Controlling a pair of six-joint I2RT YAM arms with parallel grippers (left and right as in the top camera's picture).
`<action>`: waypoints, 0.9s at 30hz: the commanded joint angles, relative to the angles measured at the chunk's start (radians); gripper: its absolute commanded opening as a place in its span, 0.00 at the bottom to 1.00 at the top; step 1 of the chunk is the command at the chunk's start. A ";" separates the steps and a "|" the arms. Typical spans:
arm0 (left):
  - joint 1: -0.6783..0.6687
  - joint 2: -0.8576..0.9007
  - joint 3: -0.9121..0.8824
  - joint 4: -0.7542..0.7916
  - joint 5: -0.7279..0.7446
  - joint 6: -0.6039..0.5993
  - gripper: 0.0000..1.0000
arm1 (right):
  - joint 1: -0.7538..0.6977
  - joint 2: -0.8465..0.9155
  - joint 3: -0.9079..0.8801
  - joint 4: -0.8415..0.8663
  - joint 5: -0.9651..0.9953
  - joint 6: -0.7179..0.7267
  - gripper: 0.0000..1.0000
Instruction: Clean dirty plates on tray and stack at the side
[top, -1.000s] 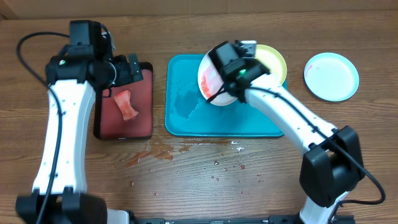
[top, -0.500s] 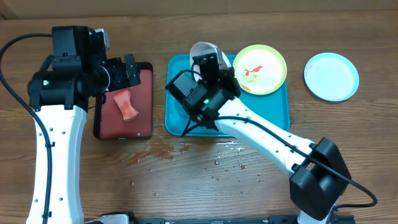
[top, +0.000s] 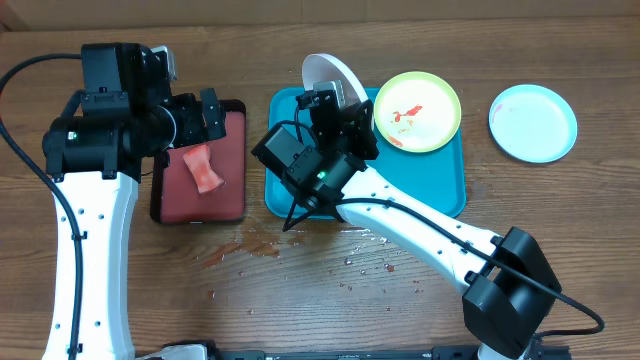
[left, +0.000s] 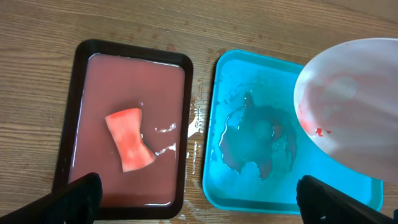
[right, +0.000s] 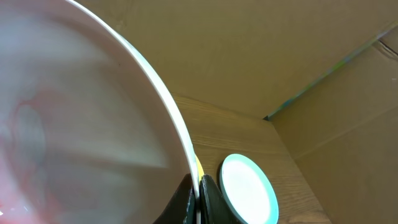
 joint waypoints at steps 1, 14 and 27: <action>-0.003 -0.023 0.016 -0.001 0.015 0.028 1.00 | 0.003 -0.031 0.021 0.006 0.041 0.005 0.04; -0.003 -0.023 0.014 -0.023 0.006 0.028 1.00 | -0.044 -0.031 0.021 -0.086 -0.362 0.293 0.04; -0.003 -0.021 0.014 -0.034 0.004 0.015 1.00 | -0.247 -0.027 -0.039 -0.148 -0.938 0.846 0.04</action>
